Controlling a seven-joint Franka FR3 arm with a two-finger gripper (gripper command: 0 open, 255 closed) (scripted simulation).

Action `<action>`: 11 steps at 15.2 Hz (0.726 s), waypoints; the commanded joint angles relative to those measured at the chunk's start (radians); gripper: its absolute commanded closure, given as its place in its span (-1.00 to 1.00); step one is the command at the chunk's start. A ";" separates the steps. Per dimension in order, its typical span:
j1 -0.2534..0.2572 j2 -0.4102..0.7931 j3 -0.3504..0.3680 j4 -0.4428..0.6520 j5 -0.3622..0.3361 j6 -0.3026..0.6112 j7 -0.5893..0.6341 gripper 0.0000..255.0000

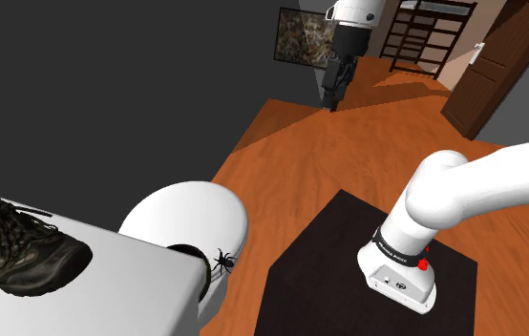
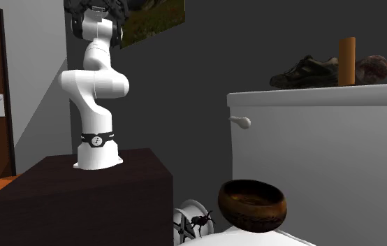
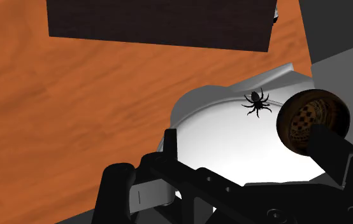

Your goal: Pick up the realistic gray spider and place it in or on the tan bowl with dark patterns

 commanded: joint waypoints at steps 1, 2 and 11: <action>0.000 0.000 0.000 0.000 0.000 0.000 0.000 -1.00; 0.003 0.000 0.013 -0.030 0.009 0.030 0.012 -1.00; 0.036 0.068 0.144 -0.245 0.093 0.319 0.117 -1.00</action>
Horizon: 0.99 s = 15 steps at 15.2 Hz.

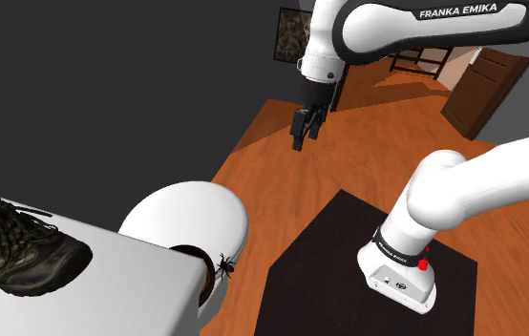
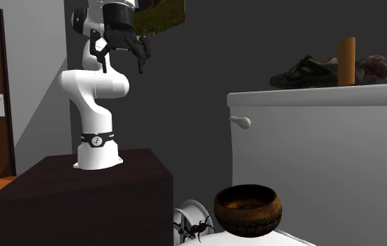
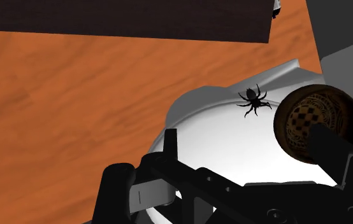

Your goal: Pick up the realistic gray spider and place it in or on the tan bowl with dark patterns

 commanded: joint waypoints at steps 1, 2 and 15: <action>0.009 0.029 0.032 -0.035 0.020 0.067 0.026 -1.00; 0.013 0.048 0.048 -0.051 0.030 0.103 0.037 -1.00; 0.024 0.475 0.265 -0.124 0.072 0.610 0.222 -1.00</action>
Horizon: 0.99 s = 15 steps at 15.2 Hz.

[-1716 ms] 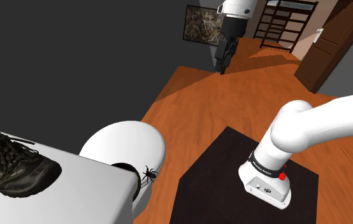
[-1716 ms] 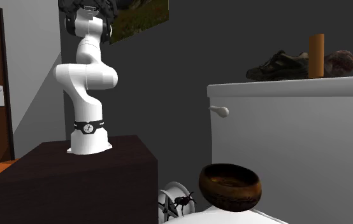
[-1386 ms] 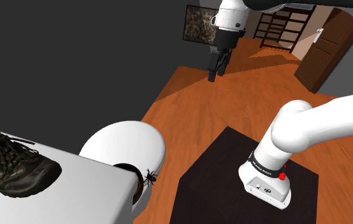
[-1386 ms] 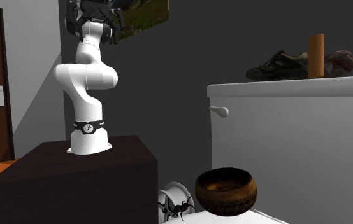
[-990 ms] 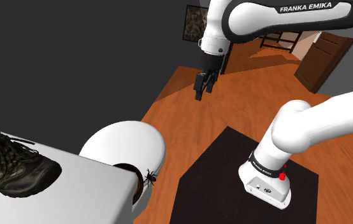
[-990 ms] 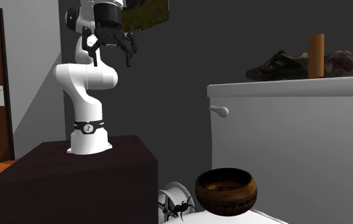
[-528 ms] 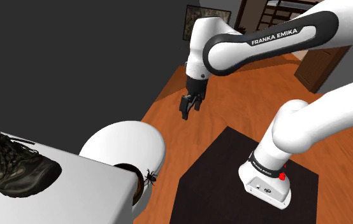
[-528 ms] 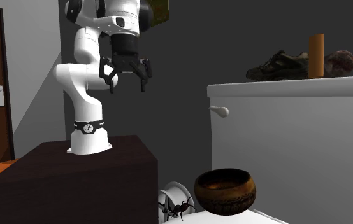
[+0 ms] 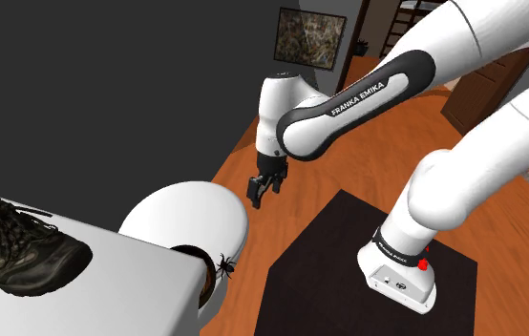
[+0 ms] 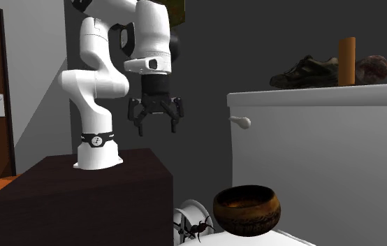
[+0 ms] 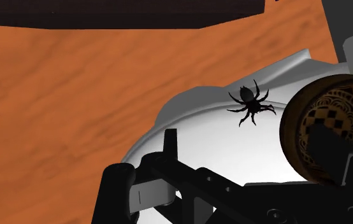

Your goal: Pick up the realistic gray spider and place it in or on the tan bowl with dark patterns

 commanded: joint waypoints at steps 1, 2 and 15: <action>-0.005 0.095 0.038 0.004 -0.017 0.092 0.046 -1.00; -0.011 0.141 0.053 0.011 -0.034 0.131 0.071 -1.00; 0.158 0.769 -0.091 0.247 -0.538 0.469 0.564 -1.00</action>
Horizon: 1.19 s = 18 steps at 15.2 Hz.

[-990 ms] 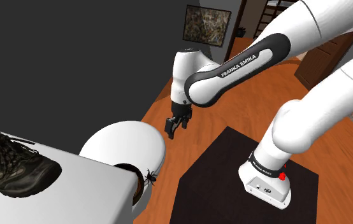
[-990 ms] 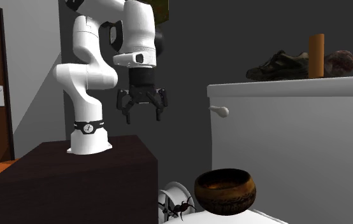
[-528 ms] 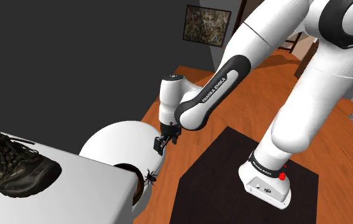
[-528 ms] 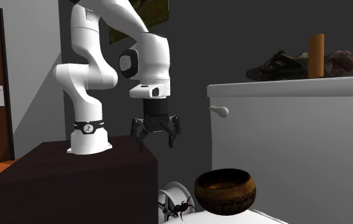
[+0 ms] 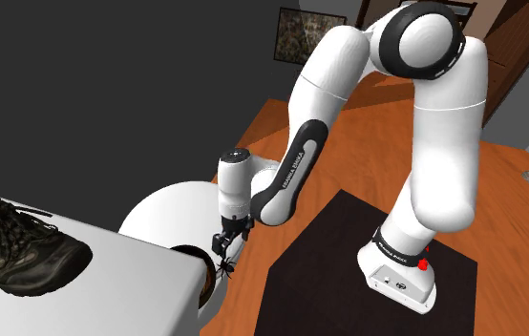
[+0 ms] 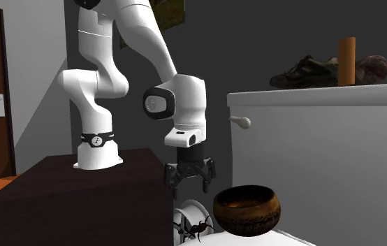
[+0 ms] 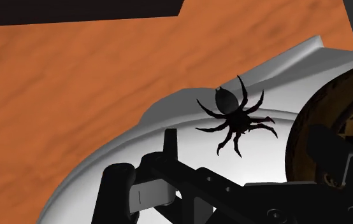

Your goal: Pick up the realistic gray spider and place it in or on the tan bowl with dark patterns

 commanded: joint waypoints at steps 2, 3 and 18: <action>0.078 0.125 -0.071 0.084 -0.059 0.040 0.066 -1.00; 0.099 0.161 -0.089 0.110 -0.069 0.049 0.081 -1.00; 0.146 0.273 -0.144 0.155 -0.125 0.119 0.126 -1.00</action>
